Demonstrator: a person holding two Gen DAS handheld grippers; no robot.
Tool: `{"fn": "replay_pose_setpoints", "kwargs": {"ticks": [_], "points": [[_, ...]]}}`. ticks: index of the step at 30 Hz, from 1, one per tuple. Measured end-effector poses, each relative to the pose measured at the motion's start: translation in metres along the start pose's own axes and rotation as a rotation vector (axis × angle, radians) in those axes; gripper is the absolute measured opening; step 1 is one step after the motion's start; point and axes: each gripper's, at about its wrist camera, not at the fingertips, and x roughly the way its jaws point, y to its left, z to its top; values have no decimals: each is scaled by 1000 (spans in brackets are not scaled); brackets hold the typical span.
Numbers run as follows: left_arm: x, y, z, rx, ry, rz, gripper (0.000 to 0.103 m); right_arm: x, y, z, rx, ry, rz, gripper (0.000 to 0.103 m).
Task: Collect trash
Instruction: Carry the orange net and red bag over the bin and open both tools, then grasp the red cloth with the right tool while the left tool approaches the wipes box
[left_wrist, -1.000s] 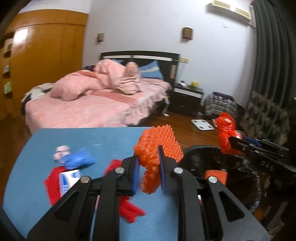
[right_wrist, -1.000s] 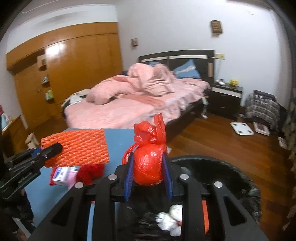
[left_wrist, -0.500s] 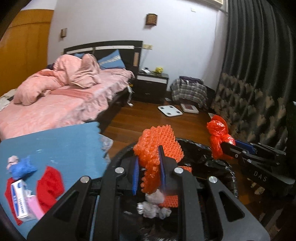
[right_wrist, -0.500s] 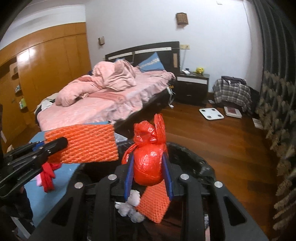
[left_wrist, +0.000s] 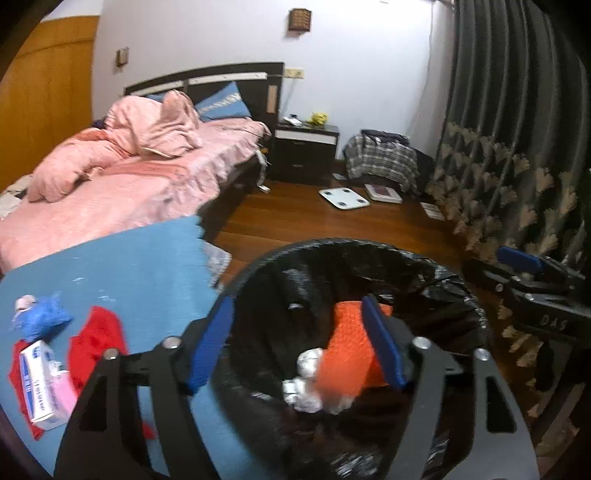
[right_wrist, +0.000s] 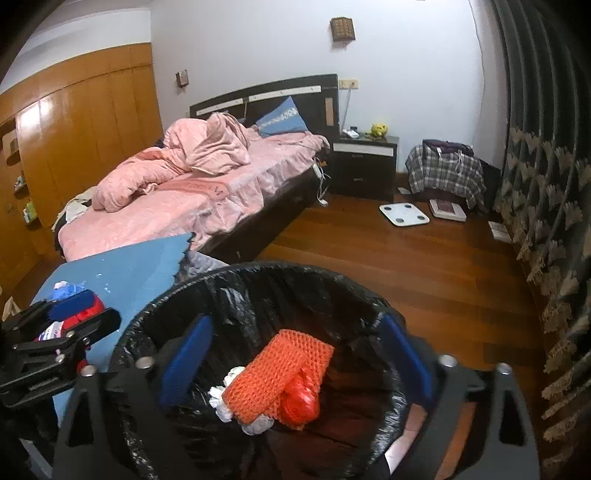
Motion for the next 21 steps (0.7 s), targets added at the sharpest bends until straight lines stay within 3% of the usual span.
{"fn": "replay_pose_setpoints", "kwargs": {"ticks": [3, 6, 16, 21], "points": [[-18, 21, -7, -17, -29, 67, 86, -1, 12, 2, -11, -6, 24, 97], [-36, 45, -14, -45, -41, 136, 88, -1, 33, 3, -19, -5, 68, 97], [-94, 138, -46, -167, -50, 386, 89, 11, 140, 10, -114, -16, 256, 97], [-108, 177, -59, -218, -44, 474, 89, 23, 194, 7, -174, -5, 336, 97]]}}
